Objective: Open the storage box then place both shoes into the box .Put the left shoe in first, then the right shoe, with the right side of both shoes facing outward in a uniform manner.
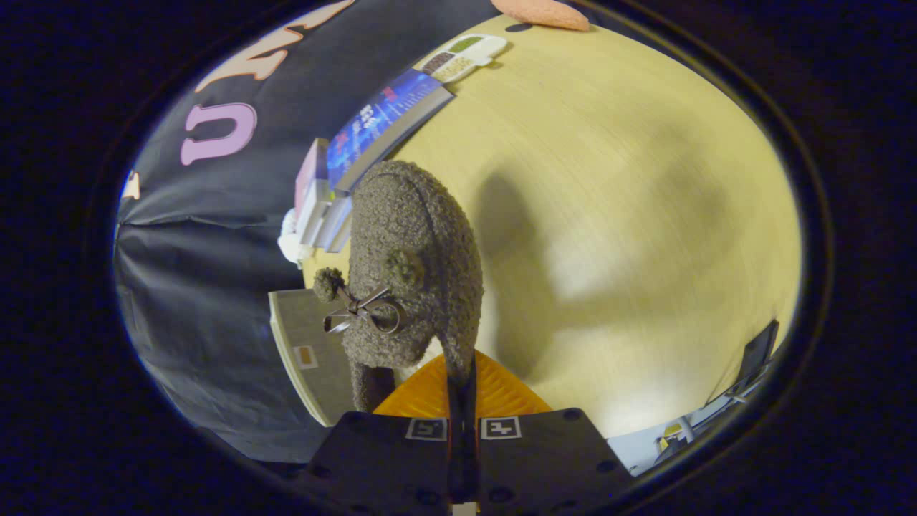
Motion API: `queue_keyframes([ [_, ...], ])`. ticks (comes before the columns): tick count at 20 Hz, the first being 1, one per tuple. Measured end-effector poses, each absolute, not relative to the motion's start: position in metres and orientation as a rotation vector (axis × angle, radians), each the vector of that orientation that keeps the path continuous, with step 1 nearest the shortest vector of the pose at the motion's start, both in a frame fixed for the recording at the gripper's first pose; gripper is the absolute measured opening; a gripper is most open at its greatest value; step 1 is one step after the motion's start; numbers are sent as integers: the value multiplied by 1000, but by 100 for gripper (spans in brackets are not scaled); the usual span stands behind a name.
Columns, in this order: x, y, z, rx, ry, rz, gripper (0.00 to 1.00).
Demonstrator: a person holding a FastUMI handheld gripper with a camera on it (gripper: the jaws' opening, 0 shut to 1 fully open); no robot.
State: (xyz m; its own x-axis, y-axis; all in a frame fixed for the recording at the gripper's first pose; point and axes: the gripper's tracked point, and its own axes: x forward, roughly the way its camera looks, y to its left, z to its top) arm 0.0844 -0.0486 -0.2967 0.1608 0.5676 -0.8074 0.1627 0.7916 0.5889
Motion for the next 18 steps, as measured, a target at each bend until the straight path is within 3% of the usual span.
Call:
queue_keyframes([
  [7, 60, 60, -198, 637, 1342, 542, 3],
  [12, 35, 159, -168, 577, 1329, 672, 3],
  [18, 14, 213, -202, 380, 1368, 598, 3],
])
